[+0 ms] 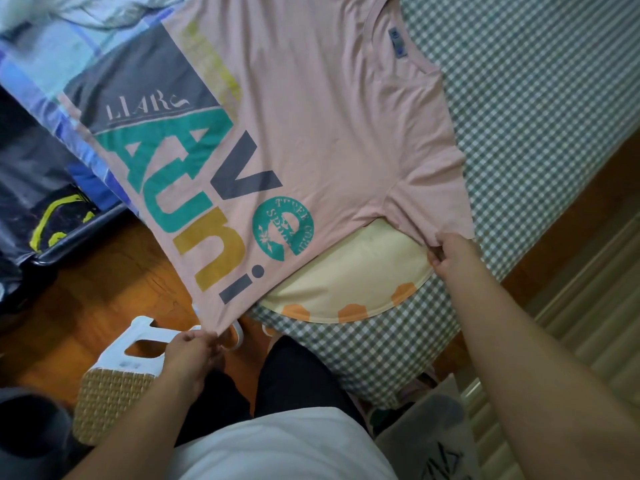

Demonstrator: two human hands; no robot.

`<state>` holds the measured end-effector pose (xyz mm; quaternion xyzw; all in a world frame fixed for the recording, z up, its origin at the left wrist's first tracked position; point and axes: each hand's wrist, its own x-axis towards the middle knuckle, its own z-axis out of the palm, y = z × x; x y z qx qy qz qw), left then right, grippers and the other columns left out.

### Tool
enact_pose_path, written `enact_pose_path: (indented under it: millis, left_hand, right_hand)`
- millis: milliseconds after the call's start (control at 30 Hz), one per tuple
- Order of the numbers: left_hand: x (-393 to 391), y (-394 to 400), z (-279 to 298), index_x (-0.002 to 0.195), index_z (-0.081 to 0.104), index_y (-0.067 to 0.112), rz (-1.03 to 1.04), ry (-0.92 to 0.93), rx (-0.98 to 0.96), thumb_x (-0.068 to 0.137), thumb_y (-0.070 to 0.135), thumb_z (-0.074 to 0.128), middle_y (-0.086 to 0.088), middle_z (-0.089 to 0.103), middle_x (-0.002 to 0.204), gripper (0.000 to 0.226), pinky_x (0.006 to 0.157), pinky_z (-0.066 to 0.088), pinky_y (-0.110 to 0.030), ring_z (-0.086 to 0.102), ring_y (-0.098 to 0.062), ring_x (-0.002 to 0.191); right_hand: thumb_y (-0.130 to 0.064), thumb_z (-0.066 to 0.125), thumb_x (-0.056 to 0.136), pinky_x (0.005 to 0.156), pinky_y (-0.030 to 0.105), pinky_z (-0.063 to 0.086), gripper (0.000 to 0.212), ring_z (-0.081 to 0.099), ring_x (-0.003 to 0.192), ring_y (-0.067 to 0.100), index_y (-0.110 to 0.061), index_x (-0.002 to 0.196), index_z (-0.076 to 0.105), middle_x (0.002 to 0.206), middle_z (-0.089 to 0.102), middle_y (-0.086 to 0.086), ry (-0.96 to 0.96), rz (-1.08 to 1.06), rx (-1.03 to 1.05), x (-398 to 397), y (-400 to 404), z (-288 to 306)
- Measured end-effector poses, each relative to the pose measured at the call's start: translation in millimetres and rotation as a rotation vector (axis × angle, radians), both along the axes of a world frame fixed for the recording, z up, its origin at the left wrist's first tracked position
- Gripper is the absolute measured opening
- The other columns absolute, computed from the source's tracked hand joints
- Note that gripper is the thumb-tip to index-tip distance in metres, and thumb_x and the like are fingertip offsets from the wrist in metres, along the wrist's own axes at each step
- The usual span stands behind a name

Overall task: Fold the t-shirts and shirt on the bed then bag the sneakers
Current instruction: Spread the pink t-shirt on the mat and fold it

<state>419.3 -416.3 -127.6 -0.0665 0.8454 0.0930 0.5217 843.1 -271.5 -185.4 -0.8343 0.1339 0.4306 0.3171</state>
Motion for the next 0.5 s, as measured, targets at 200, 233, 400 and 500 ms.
enact_pose_path:
  millis: [200,233,400,500]
  left_hand:
    - [49.3,42.3,-2.8,0.086,0.055,0.014,-0.911,0.075,0.157,0.094,0.017,0.056,-0.008,0.064,0.081,0.009,0.07,0.049,-0.038,0.063,-0.03,0.082]
    - [70.9,54.8,-5.1,0.085,0.056,0.018,-1.041,0.019,0.246,0.094,0.019,0.057,-0.004,0.065,0.08,0.009,0.067,0.048,-0.036,0.063,-0.023,0.078]
    - [204.4,124.5,-49.7,0.106,0.063,0.019,-1.75,0.067,1.012,0.089,0.021,0.062,-0.003,0.061,0.106,0.017,0.08,0.05,-0.043,0.057,-0.028,0.098]
    - [265.9,164.3,-90.1,0.117,0.06,0.016,-2.08,0.212,1.344,0.089,0.023,0.057,-0.008,0.058,0.114,0.028,0.089,0.044,-0.047,0.052,-0.033,0.106]
  right_hand:
    - [-0.015,0.061,0.08,0.052,0.027,0.052,0.026,0.064,0.07,0.019,-0.009,0.105,0.066,0.102,0.072,0.007,-0.284,0.143,-0.06,31.8,18.9,11.0]
    - [-0.016,0.059,0.083,0.063,0.031,0.055,0.019,0.066,0.08,0.022,-0.008,0.1,0.065,0.106,0.071,0.009,-0.3,0.241,-0.066,38.6,26.4,9.9]
    - [-0.019,0.066,0.09,0.063,0.029,0.049,0.028,0.063,0.087,0.025,-0.002,0.112,0.063,0.106,0.067,0.011,-0.23,0.498,-0.043,66.6,45.5,-20.2]
    - [-0.027,0.073,0.076,0.073,0.035,0.056,0.039,0.068,0.092,0.026,-0.004,0.107,0.07,0.102,0.073,0.011,-0.158,0.496,0.005,87.0,33.7,-46.5]
